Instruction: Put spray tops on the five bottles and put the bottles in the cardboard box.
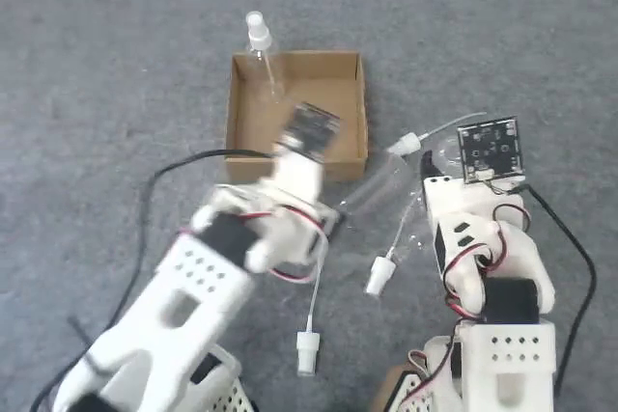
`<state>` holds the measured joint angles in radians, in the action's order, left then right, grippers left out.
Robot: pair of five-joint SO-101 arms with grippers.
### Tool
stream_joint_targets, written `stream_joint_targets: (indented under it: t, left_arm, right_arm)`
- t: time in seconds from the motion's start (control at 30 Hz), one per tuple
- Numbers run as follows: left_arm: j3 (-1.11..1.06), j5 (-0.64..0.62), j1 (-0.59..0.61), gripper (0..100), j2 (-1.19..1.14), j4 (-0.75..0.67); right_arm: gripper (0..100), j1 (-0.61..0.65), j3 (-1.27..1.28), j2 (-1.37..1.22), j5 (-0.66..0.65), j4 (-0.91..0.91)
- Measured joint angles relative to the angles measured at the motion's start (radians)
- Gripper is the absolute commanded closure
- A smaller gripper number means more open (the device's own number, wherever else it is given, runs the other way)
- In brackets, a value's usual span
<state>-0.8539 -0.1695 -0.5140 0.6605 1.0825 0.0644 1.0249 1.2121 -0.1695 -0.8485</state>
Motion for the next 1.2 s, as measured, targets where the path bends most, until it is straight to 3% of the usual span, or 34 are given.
stream_joint_targets:
  t: [0.17, 0.57, 0.77, 0.9, 1.2]
  left_arm:
    - [-0.002, 0.0, -0.135, 82, -0.192, -0.046]
    - [-0.002, -0.12, -0.315, 82, -0.45, -0.192]
    - [-0.002, -0.184, -0.342, 82, -0.517, -0.269]
    - [0.002, -0.204, -0.341, 90, -0.552, -0.275]
    - [0.126, -0.21, -0.345, 97, -0.674, -0.144]
  right_arm:
    - [99.3, -0.044, 0.0, 0.0, 0.025, 0.021]
    - [99.3, -0.086, 0.0, 0.0, 0.061, 0.028]
    - [99.3, -0.086, 0.0, 0.0, 0.061, 0.028]
    - [99.3, -0.086, 0.0, 0.0, 0.061, 0.028]
    - [99.3, -0.086, 0.0, 0.0, 0.061, 0.028]
